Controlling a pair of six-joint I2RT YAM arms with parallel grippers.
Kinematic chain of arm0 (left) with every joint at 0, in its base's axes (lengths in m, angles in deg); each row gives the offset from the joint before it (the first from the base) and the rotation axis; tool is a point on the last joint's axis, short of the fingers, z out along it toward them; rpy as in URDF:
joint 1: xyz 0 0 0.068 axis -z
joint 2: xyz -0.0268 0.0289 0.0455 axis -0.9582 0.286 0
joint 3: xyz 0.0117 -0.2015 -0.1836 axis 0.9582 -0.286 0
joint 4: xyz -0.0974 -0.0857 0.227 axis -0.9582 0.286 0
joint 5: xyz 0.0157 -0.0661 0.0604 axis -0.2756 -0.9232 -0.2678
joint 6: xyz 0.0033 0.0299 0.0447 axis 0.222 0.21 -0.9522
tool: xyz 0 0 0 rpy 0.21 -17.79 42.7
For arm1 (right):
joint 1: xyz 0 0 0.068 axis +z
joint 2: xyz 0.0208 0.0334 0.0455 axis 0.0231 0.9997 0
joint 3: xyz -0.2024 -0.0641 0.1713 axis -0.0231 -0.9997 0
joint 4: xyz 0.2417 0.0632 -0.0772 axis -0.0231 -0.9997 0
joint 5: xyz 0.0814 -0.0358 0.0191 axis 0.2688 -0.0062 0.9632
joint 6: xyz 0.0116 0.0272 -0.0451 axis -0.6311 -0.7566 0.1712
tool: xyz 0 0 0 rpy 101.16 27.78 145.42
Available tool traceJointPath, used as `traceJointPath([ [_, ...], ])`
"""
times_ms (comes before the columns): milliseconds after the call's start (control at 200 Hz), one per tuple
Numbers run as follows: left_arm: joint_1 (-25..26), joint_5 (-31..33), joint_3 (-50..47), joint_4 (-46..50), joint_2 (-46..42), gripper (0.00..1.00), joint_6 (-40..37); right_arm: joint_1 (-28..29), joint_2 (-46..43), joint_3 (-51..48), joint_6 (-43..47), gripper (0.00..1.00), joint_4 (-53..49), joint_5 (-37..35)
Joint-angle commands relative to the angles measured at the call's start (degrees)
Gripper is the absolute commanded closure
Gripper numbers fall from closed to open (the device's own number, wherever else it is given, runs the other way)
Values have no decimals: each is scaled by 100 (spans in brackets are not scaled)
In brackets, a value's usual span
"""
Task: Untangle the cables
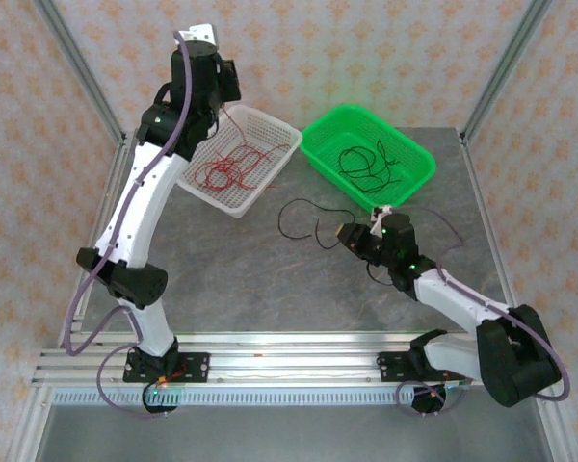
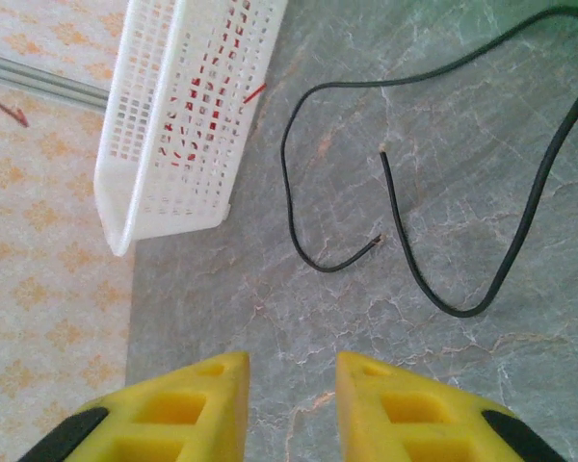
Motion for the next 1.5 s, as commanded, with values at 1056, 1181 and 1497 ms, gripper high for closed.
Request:
traceJointPath([
  [1056,-728,-1307,-3239,-3287,1627,100,376,538,-602,20,-344,69,-999,-1250],
  [1181,-738,-1373,-3122,-3158,2054,100,439,799,-601,10,-516,69,-1051,-1501],
  [1497,-761,-1140,-2599,-2467,2487,55,817,1366,-860,-46,-990,67,-1472,-2248],
])
